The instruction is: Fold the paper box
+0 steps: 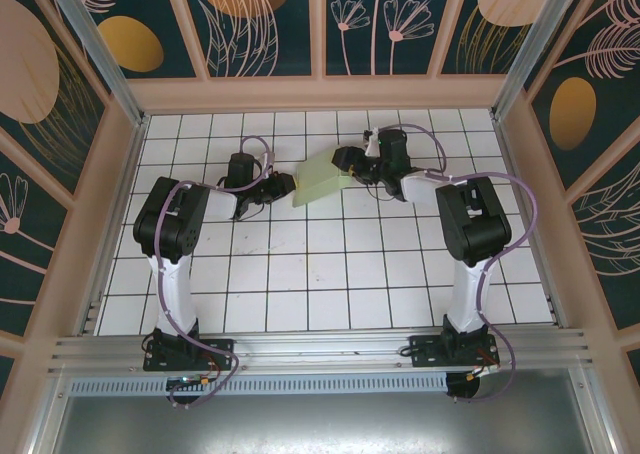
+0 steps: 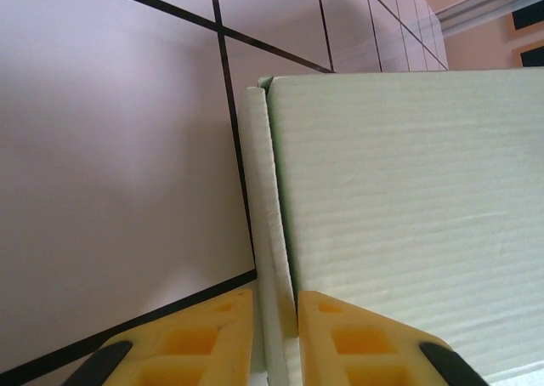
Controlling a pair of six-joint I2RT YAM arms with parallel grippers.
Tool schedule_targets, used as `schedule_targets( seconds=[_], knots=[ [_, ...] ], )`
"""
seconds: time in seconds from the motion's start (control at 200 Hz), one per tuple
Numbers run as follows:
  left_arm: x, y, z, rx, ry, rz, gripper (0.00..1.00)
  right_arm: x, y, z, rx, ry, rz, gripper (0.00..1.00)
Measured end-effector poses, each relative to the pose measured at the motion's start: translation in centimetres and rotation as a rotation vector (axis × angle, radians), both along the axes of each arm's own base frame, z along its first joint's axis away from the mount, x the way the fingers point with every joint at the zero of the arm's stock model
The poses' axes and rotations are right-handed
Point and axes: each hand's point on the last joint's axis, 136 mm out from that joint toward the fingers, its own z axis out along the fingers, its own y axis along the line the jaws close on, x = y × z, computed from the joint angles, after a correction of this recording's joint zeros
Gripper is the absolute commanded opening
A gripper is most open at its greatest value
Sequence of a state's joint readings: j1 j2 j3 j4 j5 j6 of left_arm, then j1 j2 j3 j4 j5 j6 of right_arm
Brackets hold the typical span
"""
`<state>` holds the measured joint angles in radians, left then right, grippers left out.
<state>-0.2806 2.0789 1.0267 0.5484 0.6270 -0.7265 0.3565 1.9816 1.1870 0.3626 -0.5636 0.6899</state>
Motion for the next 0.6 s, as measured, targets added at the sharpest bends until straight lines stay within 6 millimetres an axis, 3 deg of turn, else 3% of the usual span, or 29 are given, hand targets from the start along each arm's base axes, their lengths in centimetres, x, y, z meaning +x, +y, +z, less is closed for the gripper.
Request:
schedule_targets(
  seconds=[0.145,0.265,0.475,0.601],
  knots=[
    [0.0,0.0,-0.1,0.018,-0.020,-0.012,0.33,0.0,-0.2,-0.3,-0.013,0.013,-0.011,0.45],
    [0.0,0.2,-0.2,0.039,-0.041,-0.017,0.53,0.1,-0.4,-0.4,-0.010,0.027,-0.019,0.40],
    [-1.1,1.4,2.0,0.093,-0.171,0.014,0.94,0.1,-0.8,-0.6,0.012,0.036,-0.028,0.39],
    [-1.9,2.1,3.6,0.129,-0.297,0.028,0.99,0.0,-1.5,-0.7,0.022,0.045,-0.038,0.39]
  ],
)
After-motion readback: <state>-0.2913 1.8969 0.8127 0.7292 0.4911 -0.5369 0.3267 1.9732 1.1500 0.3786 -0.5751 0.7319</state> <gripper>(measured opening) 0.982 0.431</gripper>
